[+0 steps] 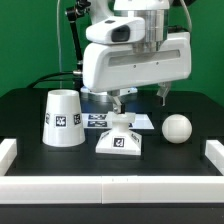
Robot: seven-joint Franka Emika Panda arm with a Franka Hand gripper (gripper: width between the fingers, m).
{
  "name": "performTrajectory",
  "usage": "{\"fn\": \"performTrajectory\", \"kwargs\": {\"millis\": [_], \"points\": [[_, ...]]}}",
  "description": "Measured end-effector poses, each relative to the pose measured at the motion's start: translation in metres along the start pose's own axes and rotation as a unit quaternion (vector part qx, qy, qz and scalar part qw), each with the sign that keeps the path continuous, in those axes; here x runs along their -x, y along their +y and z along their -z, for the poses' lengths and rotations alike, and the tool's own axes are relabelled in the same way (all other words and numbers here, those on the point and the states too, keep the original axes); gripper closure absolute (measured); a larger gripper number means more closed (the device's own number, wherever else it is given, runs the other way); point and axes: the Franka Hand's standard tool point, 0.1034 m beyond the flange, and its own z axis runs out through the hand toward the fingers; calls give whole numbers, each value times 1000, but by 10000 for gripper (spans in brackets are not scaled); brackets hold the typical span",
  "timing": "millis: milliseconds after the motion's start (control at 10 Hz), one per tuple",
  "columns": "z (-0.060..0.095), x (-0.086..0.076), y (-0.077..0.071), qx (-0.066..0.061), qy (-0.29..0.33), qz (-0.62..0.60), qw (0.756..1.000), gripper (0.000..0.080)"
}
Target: Assemble lamp
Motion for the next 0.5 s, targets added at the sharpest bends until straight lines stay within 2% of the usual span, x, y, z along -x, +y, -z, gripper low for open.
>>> {"fn": "performTrajectory", "kwargs": {"millis": [100, 200, 300, 500], "points": [[-13, 23, -17, 1, -4, -72, 997, 100], [-12, 40, -15, -2, -25, -88, 996, 100], [-9, 41, -2, -4, -19, -146, 989, 100], [-11, 40, -11, -5, -22, -182, 983, 100]]}}
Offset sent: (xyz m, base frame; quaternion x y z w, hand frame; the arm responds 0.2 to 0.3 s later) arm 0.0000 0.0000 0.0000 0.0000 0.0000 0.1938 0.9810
